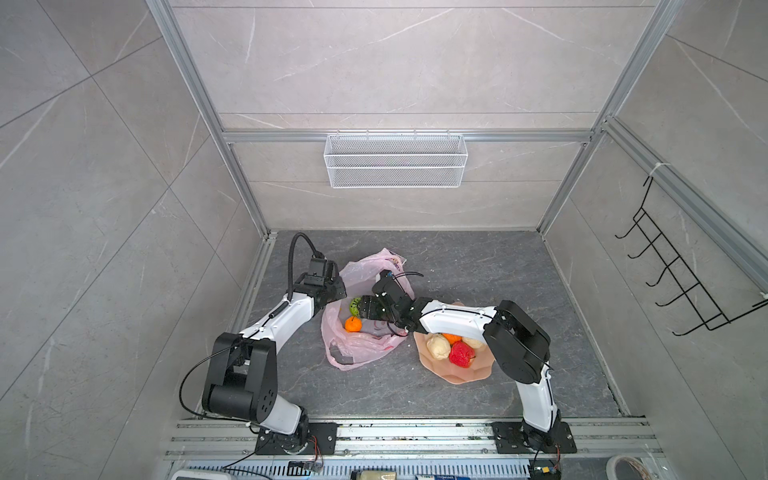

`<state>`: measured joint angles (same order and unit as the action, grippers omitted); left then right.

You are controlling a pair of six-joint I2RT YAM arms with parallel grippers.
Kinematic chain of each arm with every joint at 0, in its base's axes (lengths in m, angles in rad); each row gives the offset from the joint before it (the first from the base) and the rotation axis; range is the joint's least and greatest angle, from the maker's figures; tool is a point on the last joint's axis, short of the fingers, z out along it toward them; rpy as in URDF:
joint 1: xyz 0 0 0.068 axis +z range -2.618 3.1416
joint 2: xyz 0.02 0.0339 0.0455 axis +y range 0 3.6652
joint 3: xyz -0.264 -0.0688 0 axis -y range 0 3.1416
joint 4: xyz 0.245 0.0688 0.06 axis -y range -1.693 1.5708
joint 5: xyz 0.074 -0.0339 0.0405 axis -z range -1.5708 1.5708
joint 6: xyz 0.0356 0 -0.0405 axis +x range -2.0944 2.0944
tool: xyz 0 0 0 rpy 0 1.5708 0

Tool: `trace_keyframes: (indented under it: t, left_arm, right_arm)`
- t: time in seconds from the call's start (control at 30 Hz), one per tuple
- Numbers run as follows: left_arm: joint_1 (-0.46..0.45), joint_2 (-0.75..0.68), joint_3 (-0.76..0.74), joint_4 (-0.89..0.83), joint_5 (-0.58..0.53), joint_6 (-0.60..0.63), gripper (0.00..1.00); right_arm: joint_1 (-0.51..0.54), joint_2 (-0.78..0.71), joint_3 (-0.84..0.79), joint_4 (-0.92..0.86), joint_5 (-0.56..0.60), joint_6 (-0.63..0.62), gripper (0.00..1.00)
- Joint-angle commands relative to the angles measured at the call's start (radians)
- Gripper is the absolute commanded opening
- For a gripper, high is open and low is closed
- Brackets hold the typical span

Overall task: Take the fake fruits out of the plastic bag
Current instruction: 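Reach into the bag and grasp the green fruit with the right gripper, then lift the green fruit out and carry it over the peach bowl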

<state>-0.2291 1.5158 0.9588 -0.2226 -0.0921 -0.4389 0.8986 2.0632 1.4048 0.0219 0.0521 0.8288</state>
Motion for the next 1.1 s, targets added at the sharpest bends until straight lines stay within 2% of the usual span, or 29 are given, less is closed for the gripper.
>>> trace_keyframes:
  t: [0.0,0.2,0.4,0.63,0.83,1.07]
  left_arm:
    - [0.005,0.003,-0.018,0.034,0.015,0.003,0.08]
    - [0.006,0.000,-0.023,0.041,0.021,0.006,0.08]
    - [0.005,-0.011,-0.028,0.042,0.036,0.005,0.08]
    - [0.006,-0.023,-0.037,0.048,0.041,0.000,0.08]
    - [0.006,-0.037,-0.047,0.051,0.035,0.001,0.08]
    - [0.005,-0.039,-0.052,0.048,0.030,0.002,0.08]
  right_arm:
    - [-0.006,0.020,0.020,0.024,0.008,0.040,0.74]
    - [-0.005,0.072,0.070,0.003,-0.012,0.026,0.69]
    - [-0.006,0.148,0.159,-0.050,-0.008,0.007,0.69]
    - [-0.005,0.225,0.261,-0.113,-0.006,-0.007,0.77]
    - [-0.005,0.284,0.343,-0.149,-0.033,-0.010,0.79]
    - [-0.004,0.251,0.336,-0.156,-0.028,-0.031,0.64]
